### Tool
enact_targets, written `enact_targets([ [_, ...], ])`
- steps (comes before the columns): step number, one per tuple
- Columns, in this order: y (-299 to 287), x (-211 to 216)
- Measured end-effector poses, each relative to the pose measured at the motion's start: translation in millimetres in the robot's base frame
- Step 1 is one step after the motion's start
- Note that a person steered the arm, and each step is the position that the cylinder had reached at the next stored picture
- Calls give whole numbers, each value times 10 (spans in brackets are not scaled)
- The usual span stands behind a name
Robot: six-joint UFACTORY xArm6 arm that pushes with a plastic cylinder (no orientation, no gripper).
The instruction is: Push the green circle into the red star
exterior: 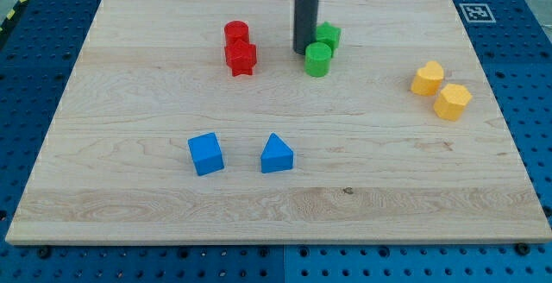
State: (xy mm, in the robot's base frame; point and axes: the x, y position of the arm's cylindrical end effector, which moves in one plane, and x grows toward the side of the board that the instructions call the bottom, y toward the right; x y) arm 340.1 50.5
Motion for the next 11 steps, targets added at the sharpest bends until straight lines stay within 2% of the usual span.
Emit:
enact_targets([
  [3,476,196],
  [4,510,501],
  [5,510,557],
  [6,456,557],
  [8,-29,572],
  [10,84,731],
  [11,-200,831],
])
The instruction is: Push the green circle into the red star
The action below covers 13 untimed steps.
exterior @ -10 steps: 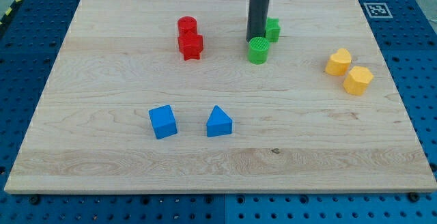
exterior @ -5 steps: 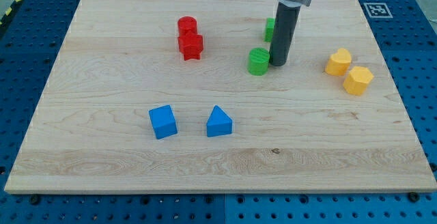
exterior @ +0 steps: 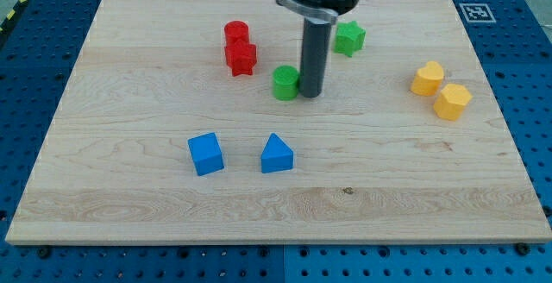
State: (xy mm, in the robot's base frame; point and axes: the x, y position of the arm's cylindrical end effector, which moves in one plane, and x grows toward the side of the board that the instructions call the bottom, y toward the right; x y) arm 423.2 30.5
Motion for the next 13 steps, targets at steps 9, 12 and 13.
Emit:
enact_targets([
  [9,-592,142],
  [12,-267,418],
  [13,-261,225],
])
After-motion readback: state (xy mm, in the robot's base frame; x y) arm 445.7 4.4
